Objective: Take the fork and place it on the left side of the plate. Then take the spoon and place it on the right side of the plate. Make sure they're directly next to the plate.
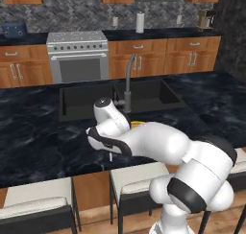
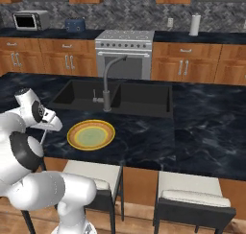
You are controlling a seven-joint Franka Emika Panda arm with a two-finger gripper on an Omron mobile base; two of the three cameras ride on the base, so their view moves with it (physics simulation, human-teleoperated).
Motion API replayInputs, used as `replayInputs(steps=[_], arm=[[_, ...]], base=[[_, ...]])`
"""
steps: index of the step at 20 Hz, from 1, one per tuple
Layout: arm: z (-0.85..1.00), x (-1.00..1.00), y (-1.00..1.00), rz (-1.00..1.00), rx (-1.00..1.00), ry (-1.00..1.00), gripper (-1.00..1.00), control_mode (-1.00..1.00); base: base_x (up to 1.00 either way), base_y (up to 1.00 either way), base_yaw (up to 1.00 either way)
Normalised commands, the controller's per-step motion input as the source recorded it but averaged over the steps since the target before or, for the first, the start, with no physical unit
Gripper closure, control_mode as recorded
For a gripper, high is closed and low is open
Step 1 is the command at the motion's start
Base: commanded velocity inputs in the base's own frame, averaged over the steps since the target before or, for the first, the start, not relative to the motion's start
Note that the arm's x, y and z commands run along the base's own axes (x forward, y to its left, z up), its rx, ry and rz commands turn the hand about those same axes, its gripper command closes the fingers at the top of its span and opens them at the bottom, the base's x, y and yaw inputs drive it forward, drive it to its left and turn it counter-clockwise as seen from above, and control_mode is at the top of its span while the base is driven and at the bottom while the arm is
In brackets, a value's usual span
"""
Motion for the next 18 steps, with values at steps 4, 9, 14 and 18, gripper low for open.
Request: replayInputs(steps=[4, 9, 14, 18], arm=[[-0.21, 0.25, 0.00, 0.00, 0.01, 0.11, 1.00, -1.00], [-0.23, 0.24, 0.00, 0.00, 0.01, 0.10, 1.00, -1.00], [-0.21, 0.21, 0.02, 0.00, 0.00, 0.04, 1.00, -1.00], [-0.19, 0.13, 0.08, 0.00, 0.00, 0.00, 1.00, -1.00]], base=[[0.00, 0.00, 0.00], [0.00, 0.00, 0.00], [0.00, 0.00, 0.00], [0.00, 0.00, 0.00]])
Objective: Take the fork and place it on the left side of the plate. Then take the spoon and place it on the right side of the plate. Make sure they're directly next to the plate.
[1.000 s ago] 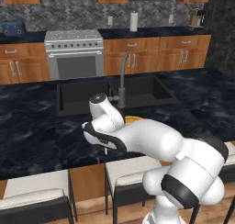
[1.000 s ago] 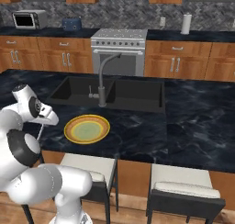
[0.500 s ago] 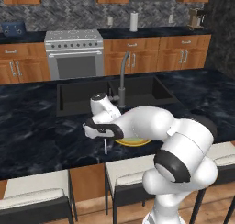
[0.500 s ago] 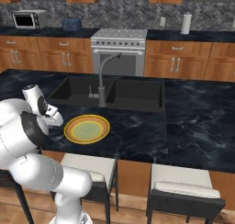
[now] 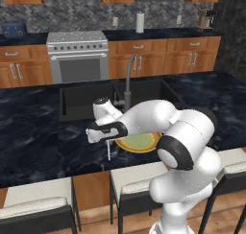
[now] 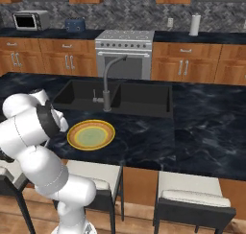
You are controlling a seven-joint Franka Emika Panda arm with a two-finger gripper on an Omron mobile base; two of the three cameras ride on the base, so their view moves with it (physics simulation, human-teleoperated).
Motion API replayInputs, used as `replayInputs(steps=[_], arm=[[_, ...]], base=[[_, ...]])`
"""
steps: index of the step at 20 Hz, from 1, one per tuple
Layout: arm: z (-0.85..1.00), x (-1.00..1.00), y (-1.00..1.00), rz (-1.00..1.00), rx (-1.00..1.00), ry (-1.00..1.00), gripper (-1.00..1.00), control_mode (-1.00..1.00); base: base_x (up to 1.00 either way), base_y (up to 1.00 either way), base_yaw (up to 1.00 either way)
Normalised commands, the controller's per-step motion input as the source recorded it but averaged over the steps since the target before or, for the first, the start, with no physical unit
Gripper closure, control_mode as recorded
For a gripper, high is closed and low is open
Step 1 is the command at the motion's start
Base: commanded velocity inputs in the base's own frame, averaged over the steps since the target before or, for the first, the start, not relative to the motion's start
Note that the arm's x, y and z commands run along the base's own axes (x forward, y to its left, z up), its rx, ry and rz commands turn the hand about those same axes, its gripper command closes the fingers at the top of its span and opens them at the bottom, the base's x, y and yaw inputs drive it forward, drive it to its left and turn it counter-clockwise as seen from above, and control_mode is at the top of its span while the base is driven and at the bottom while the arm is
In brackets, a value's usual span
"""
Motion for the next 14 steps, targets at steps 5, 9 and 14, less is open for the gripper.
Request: replayInputs(steps=[5, 9, 14], arm=[[-0.22, 0.09, 0.11, 0.00, 0.00, 0.00, 1.00, -1.00], [-0.18, 0.13, 0.07, -0.02, 0.00, 0.00, 1.00, -1.00], [-0.07, 0.16, 0.00, -0.01, 0.00, 0.00, 1.00, -1.00]], base=[[0.00, 0.00, 0.00], [0.00, 0.00, 0.00], [0.00, 0.00, 0.00]])
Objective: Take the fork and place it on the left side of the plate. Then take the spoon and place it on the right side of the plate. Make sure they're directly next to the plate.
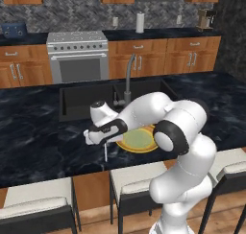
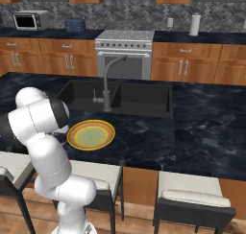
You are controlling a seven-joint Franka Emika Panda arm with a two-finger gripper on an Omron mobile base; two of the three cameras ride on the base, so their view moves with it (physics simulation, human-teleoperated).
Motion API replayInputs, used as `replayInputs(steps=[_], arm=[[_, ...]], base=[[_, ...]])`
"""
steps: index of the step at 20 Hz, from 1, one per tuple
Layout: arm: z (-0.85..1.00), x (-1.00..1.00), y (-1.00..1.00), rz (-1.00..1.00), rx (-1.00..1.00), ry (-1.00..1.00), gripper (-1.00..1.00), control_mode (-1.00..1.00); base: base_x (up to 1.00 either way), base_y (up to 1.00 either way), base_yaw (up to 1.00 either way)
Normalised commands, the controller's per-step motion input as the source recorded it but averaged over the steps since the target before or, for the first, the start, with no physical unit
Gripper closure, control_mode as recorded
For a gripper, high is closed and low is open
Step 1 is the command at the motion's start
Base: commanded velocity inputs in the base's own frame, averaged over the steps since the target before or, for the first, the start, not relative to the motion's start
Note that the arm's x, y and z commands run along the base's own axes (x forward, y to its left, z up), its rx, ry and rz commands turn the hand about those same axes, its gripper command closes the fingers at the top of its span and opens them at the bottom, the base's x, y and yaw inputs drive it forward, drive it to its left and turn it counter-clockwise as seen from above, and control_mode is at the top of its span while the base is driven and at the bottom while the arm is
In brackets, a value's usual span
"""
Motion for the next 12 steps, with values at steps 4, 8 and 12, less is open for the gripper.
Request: replayInputs(steps=[4, 8, 12], arm=[[0.00, 0.20, 0.00, 0.00, 0.00, 0.00, 1.00, -1.00], [-0.03, 0.19, 0.00, 0.00, 0.00, 0.00, 1.00, -1.00], [-0.13, 0.16, 0.00, 0.00, 0.00, 0.00, 1.00, -1.00]], base=[[0.00, 0.00, 0.00], [0.00, 0.00, 0.00], [0.00, 0.00, 0.00]])
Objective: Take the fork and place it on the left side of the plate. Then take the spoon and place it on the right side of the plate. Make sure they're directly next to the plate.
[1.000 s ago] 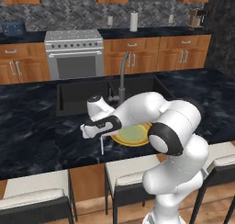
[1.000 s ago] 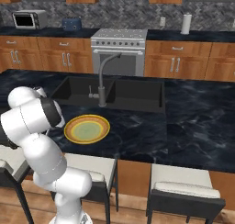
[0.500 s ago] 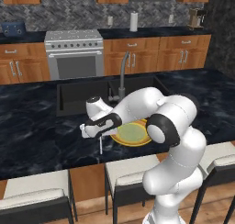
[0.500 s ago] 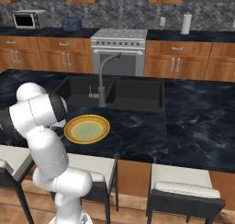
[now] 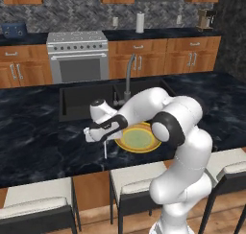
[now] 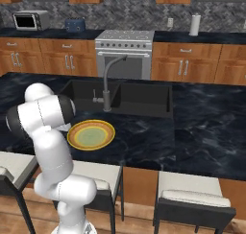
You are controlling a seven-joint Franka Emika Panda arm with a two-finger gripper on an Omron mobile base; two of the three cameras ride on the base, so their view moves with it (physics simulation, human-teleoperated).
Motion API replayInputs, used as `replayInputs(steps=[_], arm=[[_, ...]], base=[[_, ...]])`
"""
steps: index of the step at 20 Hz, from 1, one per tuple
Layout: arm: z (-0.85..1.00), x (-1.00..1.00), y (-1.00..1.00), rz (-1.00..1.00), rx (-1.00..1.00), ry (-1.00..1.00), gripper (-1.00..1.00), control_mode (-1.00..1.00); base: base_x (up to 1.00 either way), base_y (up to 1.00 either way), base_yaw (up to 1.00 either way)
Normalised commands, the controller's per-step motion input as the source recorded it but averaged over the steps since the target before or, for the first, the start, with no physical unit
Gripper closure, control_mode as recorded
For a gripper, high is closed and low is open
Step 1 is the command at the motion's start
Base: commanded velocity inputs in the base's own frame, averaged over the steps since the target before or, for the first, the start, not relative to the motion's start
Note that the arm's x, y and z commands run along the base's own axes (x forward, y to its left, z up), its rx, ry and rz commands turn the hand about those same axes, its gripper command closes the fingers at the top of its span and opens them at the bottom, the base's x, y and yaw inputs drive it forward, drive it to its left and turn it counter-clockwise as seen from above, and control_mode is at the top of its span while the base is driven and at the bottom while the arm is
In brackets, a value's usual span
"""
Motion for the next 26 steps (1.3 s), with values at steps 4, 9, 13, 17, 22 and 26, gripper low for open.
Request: replayInputs(steps=[4, 9, 13, 17, 22, 26], arm=[[-0.20, 0.11, 0.00, -0.01, 0.00, 0.00, 1.00, -1.00], [-0.23, 0.05, 0.00, -0.02, 0.00, 0.00, -1.00, -1.00], [-0.03, -0.04, 0.00, -0.03, 0.00, -0.03, -1.00, -1.00], [0.26, -0.50, -0.01, -0.01, 0.03, -0.09, -1.00, -1.00], [0.56, -0.59, 0.00, 0.00, 0.00, -0.11, -1.00, -1.00], [0.66, -0.55, 0.00, 0.00, 0.00, -0.11, -1.00, -1.00]], base=[[0.00, 0.00, 0.00], [0.00, 0.00, 0.00], [0.00, 0.00, 0.00], [0.00, 0.00, 0.00], [0.00, 0.00, 0.00], [0.00, 0.00, 0.00]])
